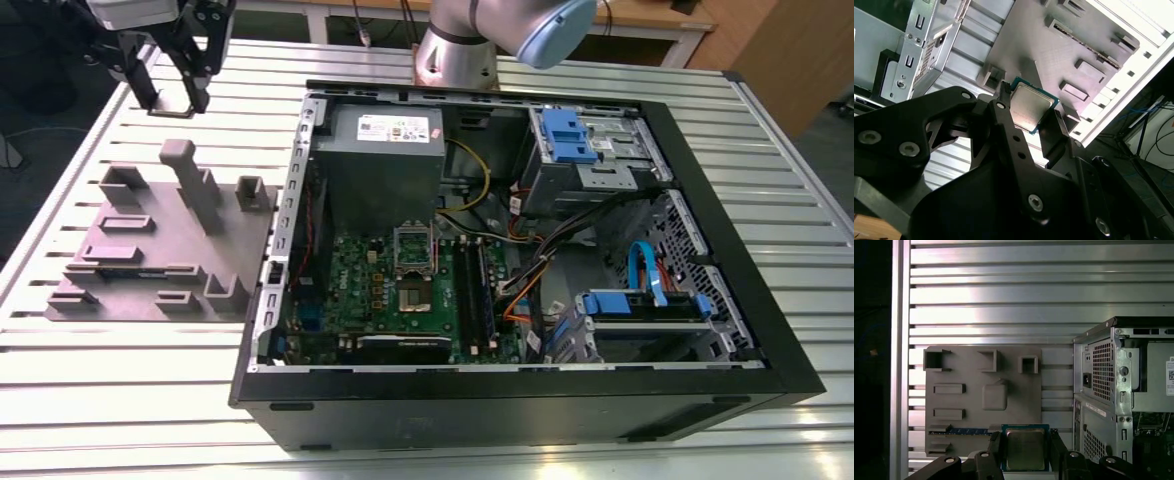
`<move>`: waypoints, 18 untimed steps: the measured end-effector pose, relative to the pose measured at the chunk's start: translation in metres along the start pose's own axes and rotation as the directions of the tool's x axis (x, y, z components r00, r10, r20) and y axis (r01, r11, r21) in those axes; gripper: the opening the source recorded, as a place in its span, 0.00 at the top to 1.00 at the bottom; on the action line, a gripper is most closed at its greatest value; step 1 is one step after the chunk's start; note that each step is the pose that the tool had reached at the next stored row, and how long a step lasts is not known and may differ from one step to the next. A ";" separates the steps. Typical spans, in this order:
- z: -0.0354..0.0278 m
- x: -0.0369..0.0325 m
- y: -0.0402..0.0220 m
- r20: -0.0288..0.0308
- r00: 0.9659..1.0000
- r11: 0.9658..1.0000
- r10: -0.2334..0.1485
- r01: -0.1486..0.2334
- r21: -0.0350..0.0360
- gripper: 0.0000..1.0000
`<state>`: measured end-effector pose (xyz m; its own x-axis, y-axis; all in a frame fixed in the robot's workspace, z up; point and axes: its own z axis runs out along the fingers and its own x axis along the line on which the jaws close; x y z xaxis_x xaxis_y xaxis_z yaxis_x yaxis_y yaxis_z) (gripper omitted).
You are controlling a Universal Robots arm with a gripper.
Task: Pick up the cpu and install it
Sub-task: 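Pick up the cpu and move it towards the insertion slot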
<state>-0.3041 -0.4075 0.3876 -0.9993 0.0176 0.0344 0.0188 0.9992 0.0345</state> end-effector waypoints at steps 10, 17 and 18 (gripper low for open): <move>-0.0001 -0.0037 0.0001 0.000 1.000 1.000 0.000 0.000 0.000 0.53; -0.0002 -0.0050 0.0001 0.000 1.000 1.000 0.000 0.000 0.000 0.53; -0.0002 -0.0053 0.0001 0.000 1.000 1.000 0.000 0.000 0.000 0.53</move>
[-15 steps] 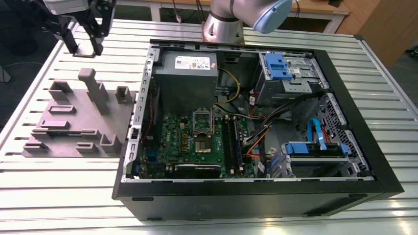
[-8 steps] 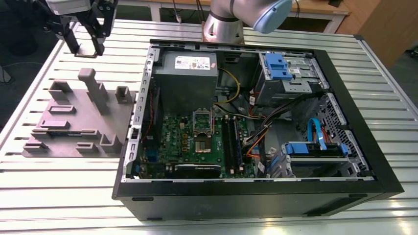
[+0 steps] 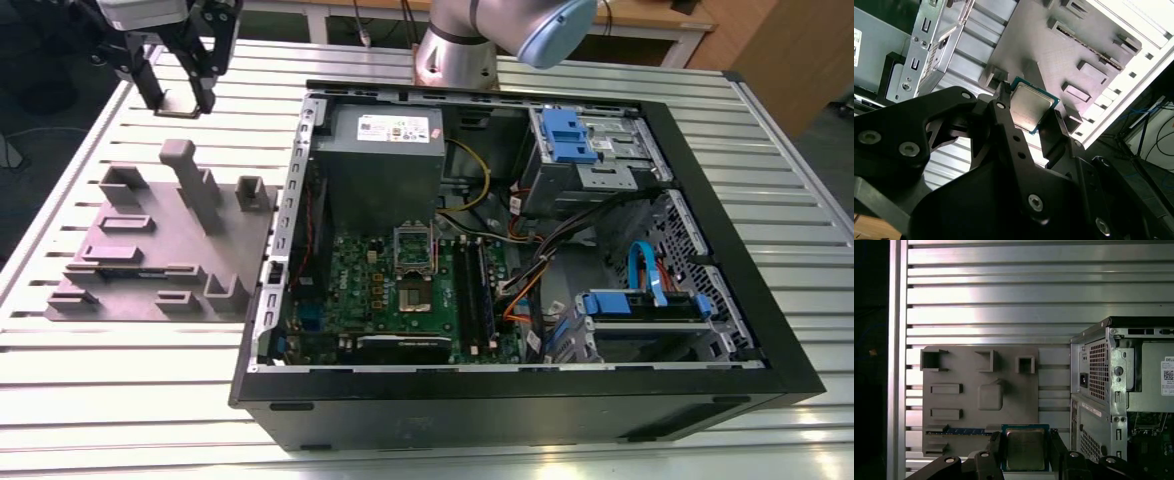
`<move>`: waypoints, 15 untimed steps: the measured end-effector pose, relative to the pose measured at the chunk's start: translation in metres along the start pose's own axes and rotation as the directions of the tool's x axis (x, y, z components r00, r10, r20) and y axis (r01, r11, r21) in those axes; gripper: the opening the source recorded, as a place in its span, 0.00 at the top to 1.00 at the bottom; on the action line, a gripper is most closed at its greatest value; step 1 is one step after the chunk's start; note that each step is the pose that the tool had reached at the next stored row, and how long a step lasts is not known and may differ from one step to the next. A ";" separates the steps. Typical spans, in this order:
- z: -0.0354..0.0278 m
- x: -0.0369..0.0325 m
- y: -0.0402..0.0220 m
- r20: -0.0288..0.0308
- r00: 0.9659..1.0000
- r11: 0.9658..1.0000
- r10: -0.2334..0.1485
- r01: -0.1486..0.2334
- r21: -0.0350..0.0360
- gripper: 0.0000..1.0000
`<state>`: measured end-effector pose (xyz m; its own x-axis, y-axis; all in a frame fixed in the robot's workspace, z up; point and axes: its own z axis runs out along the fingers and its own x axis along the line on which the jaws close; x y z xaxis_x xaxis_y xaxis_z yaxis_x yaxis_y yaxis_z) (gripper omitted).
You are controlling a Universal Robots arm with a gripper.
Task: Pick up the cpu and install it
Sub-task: 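Pick up the cpu and move it towards the insertion slot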
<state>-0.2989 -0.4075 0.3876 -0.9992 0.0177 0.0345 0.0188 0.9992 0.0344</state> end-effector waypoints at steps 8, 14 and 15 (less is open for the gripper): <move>0.0000 -0.0021 0.0000 0.000 1.000 1.000 0.000 0.000 0.000 0.53; -0.0001 -0.0044 0.0001 0.000 1.000 1.000 0.000 0.000 0.000 0.53; -0.0001 -0.0046 0.0001 0.000 1.000 1.000 0.000 0.000 0.000 0.53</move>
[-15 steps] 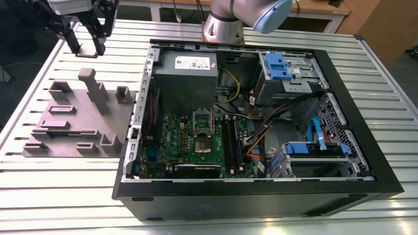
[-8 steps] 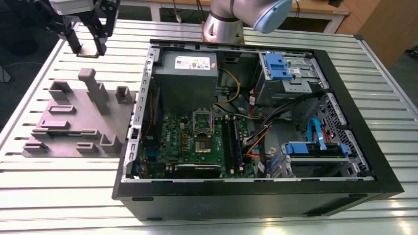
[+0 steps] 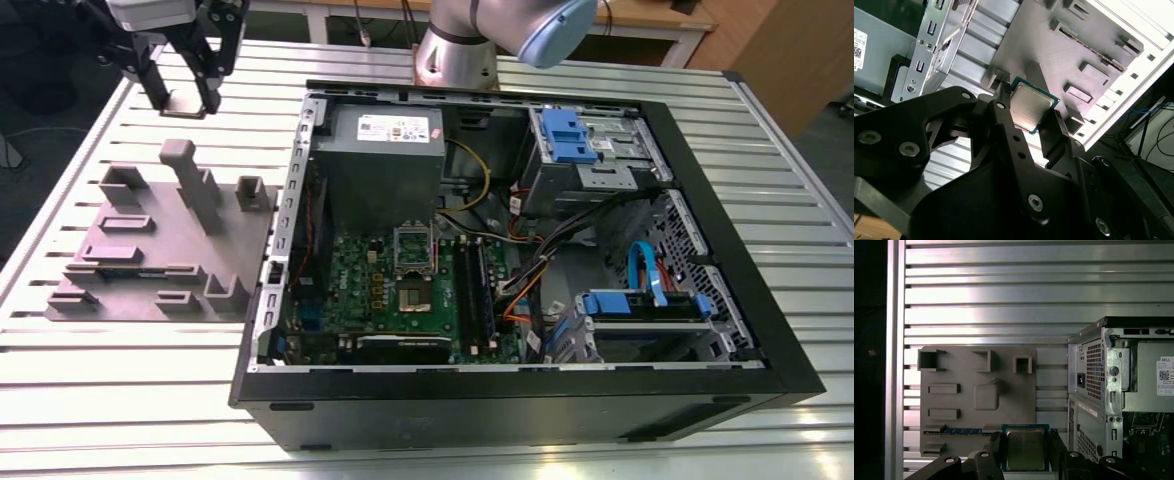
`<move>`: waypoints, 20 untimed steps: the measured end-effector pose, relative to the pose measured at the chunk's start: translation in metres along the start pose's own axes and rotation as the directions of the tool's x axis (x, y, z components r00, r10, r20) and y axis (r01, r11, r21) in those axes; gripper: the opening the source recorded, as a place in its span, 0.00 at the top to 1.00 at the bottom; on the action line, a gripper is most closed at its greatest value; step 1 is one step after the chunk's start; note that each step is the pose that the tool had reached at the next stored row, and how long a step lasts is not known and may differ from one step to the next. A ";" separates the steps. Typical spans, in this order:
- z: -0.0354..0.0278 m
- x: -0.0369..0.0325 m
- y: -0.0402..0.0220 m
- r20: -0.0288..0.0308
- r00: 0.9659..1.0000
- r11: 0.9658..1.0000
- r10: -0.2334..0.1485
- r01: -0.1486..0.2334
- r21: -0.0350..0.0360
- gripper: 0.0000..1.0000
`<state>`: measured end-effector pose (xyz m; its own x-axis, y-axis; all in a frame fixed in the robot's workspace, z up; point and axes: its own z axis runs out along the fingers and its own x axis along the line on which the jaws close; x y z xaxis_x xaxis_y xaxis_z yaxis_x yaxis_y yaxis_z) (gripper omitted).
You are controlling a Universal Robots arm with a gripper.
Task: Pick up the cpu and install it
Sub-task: 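Pick up the cpu and move it towards the insertion slot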
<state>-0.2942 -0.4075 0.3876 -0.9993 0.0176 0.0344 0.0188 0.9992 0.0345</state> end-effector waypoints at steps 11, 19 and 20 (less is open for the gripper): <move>0.0000 -0.0020 0.0000 0.000 1.000 1.000 0.000 0.000 0.000 0.53; -0.0001 -0.0039 0.0001 0.000 1.000 1.000 0.000 0.000 0.000 0.53; -0.0001 -0.0042 0.0001 0.000 1.000 1.000 0.000 0.000 0.000 0.53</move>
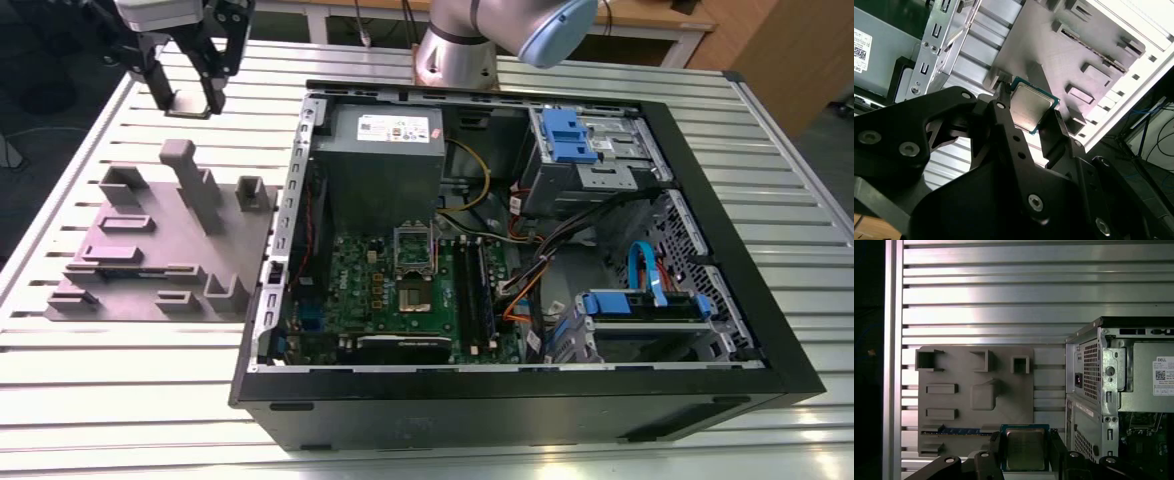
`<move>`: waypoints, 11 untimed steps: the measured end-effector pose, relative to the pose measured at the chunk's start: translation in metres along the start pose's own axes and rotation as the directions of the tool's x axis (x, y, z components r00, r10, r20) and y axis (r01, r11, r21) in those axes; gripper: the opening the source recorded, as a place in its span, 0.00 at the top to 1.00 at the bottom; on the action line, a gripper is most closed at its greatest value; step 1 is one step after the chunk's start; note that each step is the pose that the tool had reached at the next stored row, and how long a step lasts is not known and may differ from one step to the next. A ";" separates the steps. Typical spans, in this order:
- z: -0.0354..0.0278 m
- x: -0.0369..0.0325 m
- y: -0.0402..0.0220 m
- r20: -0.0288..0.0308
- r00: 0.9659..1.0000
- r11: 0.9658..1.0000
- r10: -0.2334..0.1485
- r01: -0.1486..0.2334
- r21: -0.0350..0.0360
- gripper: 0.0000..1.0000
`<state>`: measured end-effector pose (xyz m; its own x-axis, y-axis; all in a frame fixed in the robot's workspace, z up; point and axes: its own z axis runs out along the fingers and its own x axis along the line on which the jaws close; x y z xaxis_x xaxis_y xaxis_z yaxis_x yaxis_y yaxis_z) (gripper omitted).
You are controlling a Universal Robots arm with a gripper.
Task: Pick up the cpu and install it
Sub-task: 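Pick up the cpu and move it towards the insertion slot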
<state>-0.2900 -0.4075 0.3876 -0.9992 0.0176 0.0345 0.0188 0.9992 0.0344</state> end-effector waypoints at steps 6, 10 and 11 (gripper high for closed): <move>0.0000 -0.0013 0.0000 0.000 1.000 1.000 0.000 0.000 0.000 0.53; 0.0000 -0.0023 0.0000 0.000 1.000 1.000 0.000 0.000 0.000 0.53; 0.0000 -0.0026 0.0000 0.000 1.000 1.000 0.000 0.000 0.000 0.53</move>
<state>-0.2874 -0.4075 0.3875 -0.9993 0.0176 0.0345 0.0188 0.9992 0.0345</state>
